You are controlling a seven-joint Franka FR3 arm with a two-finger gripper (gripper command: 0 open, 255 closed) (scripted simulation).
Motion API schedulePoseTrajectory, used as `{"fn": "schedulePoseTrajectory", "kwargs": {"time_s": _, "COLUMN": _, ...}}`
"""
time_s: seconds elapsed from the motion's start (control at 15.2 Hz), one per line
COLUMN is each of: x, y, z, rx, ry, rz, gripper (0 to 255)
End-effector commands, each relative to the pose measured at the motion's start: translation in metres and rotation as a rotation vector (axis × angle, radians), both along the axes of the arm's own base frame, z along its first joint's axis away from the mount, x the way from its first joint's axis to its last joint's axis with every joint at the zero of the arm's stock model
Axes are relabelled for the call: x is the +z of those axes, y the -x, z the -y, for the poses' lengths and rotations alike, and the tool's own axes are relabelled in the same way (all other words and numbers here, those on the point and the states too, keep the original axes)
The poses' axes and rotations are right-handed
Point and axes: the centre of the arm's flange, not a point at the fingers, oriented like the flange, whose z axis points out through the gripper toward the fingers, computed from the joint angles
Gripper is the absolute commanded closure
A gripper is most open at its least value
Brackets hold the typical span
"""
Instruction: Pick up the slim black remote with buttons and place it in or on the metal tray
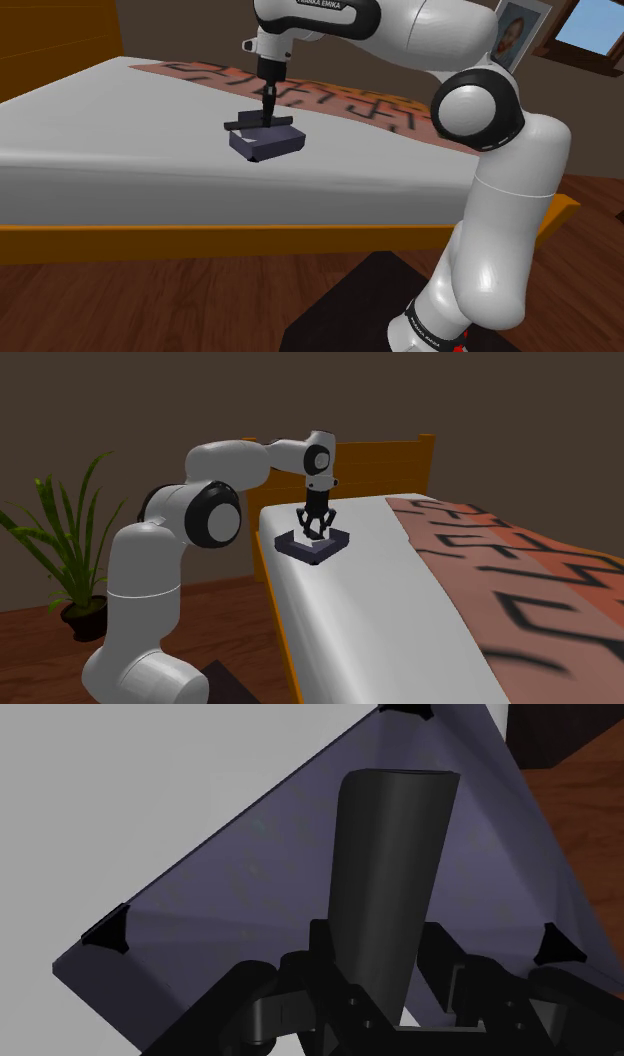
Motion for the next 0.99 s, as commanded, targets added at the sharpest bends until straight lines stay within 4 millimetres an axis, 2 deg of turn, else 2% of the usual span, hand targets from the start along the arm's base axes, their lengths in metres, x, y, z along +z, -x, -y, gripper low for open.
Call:
{"fn": "schedulePoseTrajectory", "kwargs": {"time_s": 0.0, "x": -0.002, "y": 0.0, "z": 0.0, "rx": 0.0, "ry": 0.0, "rz": 0.001, "gripper": 255}}
{"fn": "schedulePoseTrajectory", "kwargs": {"time_s": 0.33, "x": -0.002, "y": 0.0, "z": 0.0, "rx": 0.0, "ry": 0.0, "rz": 0.001, "gripper": 255}}
{"fn": "schedulePoseTrajectory", "kwargs": {"time_s": 0.4, "x": -0.002, "y": 0.0, "z": 0.0, "rx": 0.0, "ry": 0.0, "rz": 0.001, "gripper": 0}}
{"fn": "schedulePoseTrajectory", "kwargs": {"time_s": 0.73, "x": -0.002, "y": 0.0, "z": 0.0, "rx": 0.0, "ry": 0.0, "rz": 0.001, "gripper": 0}}
{"fn": "schedulePoseTrajectory", "kwargs": {"time_s": 0.92, "x": 0.038, "y": -0.003, "z": 0.001, "rx": 0.0, "ry": 0.0, "rz": 0.001, "gripper": 0}}
